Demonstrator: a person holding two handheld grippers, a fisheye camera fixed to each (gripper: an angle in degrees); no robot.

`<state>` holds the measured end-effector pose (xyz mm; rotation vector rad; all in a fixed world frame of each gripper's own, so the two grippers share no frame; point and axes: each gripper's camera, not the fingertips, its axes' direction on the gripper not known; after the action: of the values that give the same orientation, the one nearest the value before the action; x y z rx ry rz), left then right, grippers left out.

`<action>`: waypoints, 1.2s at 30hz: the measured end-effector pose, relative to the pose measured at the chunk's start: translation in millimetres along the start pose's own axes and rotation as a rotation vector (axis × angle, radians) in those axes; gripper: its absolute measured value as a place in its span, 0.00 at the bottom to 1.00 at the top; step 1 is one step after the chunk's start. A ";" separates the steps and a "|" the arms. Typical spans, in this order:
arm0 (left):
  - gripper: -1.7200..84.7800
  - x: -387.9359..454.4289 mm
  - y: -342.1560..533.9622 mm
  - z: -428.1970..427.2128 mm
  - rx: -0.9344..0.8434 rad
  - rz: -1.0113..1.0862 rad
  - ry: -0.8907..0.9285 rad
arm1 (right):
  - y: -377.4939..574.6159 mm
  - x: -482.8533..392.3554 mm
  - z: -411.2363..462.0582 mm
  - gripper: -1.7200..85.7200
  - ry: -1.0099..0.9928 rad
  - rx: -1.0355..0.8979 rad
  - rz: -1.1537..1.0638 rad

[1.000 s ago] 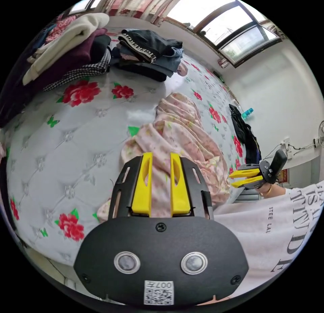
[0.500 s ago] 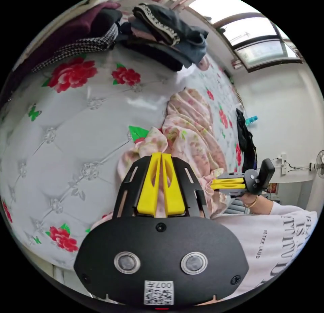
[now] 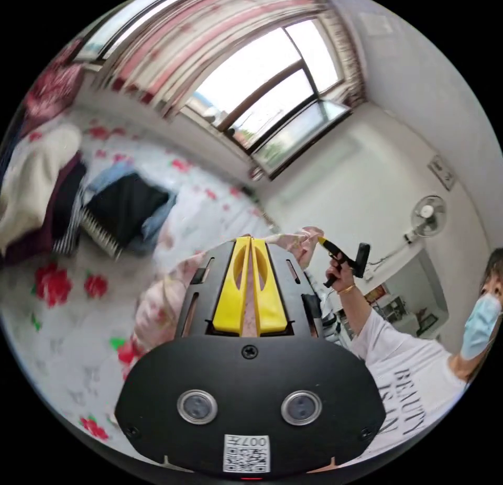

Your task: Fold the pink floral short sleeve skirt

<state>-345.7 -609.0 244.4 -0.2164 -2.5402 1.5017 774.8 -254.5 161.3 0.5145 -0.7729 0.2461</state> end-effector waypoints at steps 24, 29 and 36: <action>0.04 74.1 349.0 17.0 -0.233 0.246 -0.326 | 385.7 -40.4 -168.7 0.02 0.258 -0.095 0.251; 0.08 -1.9 414.1 53.6 -0.490 0.029 -0.340 | 441.6 -3.4 -92.2 0.02 0.217 -0.446 0.386; 0.09 -36.7 405.2 118.7 -0.560 0.067 -0.261 | 418.6 10.8 -91.7 0.02 0.216 -0.467 0.422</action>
<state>-324.2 -524.1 -170.3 -0.1891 -3.1441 0.8430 672.4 149.7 260.9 -0.1209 -0.6927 0.4876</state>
